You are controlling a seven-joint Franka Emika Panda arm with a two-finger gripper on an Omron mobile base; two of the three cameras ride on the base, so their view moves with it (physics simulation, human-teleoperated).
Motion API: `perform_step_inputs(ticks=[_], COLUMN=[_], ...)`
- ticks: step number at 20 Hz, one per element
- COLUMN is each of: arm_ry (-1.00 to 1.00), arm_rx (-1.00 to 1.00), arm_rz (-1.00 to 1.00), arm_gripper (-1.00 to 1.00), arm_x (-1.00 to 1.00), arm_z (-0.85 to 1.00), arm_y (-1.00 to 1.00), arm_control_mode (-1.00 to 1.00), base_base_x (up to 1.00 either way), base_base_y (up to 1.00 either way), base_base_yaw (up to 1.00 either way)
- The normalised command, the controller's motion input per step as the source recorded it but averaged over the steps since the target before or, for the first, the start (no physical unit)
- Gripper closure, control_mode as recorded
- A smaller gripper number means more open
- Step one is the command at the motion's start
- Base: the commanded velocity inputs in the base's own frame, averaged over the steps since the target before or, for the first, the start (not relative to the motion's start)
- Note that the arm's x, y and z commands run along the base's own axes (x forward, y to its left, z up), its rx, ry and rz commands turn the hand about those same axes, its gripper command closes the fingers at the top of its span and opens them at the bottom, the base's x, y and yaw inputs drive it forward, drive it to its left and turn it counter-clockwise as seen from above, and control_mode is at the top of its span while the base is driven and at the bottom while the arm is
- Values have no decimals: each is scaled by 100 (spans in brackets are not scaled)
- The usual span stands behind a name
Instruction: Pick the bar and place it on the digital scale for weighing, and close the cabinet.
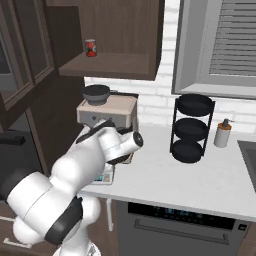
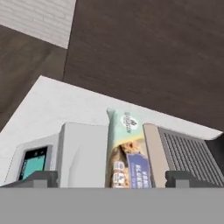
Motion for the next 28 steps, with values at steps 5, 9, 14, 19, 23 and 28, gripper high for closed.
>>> perform_step_inputs(ticks=[5,9,14,19,23,28], arm_ry=[-38,-37,-20,-21,-33,-35], arm_rx=[-1,0,1,2,0,0], arm_rz=[0,0,0,1,1,4], arm_gripper=[-100,-100,-100,-100,-100,-100], arm_x=[-66,-100,-100,-100,-100,-100], arm_z=[36,77,94,100,100,96], arm_y=[0,0,18,29,32,56], arm_control_mode=[-100,-100,-100,-100,-100,-100], base_base_x=[0,0,0,0,0,0], base_base_y=[0,0,0,0,0,0], base_base_yaw=[0,0,0,0,0,0])
